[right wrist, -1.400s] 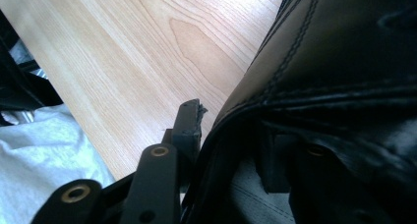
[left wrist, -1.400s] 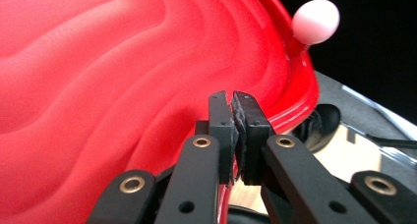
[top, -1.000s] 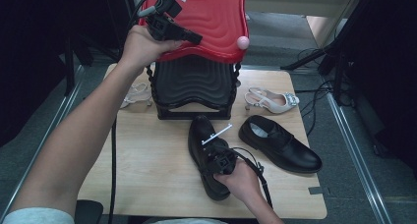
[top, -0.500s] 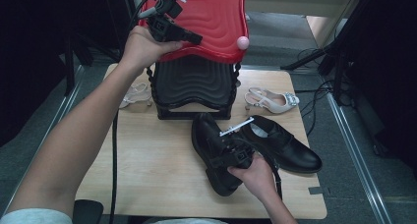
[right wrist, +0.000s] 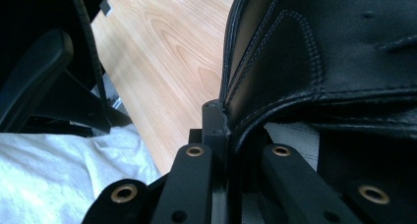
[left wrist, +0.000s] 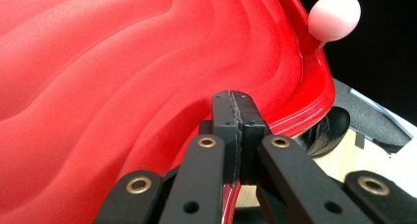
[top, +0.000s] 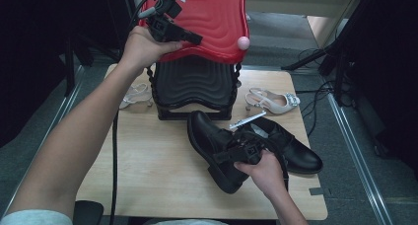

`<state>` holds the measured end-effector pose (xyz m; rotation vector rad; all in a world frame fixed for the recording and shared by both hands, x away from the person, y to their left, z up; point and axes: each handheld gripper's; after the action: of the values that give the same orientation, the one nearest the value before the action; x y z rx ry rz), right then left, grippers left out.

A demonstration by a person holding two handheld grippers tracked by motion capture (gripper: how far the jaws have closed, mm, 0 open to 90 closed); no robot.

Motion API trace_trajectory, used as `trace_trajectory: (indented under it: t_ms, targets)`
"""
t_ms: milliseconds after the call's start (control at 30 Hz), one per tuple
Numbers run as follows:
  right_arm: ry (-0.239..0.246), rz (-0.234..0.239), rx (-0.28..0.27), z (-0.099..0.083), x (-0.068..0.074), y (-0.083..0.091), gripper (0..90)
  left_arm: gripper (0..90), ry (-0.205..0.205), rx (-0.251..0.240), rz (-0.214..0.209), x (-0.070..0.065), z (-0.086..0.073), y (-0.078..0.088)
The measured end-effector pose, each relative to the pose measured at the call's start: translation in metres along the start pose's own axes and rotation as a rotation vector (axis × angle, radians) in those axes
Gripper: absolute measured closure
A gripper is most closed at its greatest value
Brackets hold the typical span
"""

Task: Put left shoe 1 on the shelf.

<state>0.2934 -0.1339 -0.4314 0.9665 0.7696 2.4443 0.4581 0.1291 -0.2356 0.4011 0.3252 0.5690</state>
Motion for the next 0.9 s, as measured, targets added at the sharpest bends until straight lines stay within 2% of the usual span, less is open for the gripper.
trace_trajectory:
  t_ms: [233, 300, 367, 400, 533, 567, 633, 733, 767, 900]
  targets:
    - [0.012, 0.035, -0.028, 0.013, 0.013, 0.014, 87.4, 90.0, 0.004, 0.002, 0.004, -0.001, 0.000, 0.000]
    - [0.012, 0.034, -0.028, 0.016, 0.015, 0.016, 87.4, 90.0, 0.008, 0.003, 0.003, -0.001, 0.000, 0.000]
    - [0.037, 0.030, -0.049, 0.028, 0.021, 0.021, 87.3, 90.0, 0.013, -0.003, -0.012, 0.000, -0.001, -0.002]
    - [0.037, 0.030, -0.049, 0.028, 0.021, 0.021, 87.3, 90.0, 0.013, -0.003, -0.012, 0.000, -0.001, -0.002]
    - [0.084, -0.003, -0.077, 0.050, 0.032, 0.026, 87.3, 90.0, -0.007, 0.000, -0.004, -0.002, 0.000, -0.002]
    - [0.096, -0.012, -0.080, 0.055, 0.034, 0.025, 87.3, 90.0, -0.033, 0.009, 0.008, -0.004, 0.001, -0.002]
    - [0.104, -0.023, -0.094, 0.065, 0.035, 0.023, 87.2, 90.0, -0.047, 0.019, 0.007, -0.004, 0.003, -0.002]
    - [0.111, -0.032, -0.110, 0.074, 0.034, 0.020, 87.2, 90.0, -0.046, 0.021, 0.005, -0.004, 0.003, -0.002]
    - [0.115, -0.045, -0.114, 0.085, 0.032, 0.015, 87.2, 90.0, -0.042, 0.020, 0.007, -0.003, 0.003, -0.001]
    - [0.117, -0.068, -0.124, 0.102, 0.030, 0.007, 87.1, 90.0, -0.029, 0.027, 0.020, 0.002, 0.002, 0.006]
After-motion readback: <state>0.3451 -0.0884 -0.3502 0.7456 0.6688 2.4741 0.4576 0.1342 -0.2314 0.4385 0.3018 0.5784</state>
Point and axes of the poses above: each handheld gripper's, and its own axes: y roughly backward along the jaws, z roughly out of its top, x roughly to its left, and after that the axes turned 10 degrees about -x, right-handed
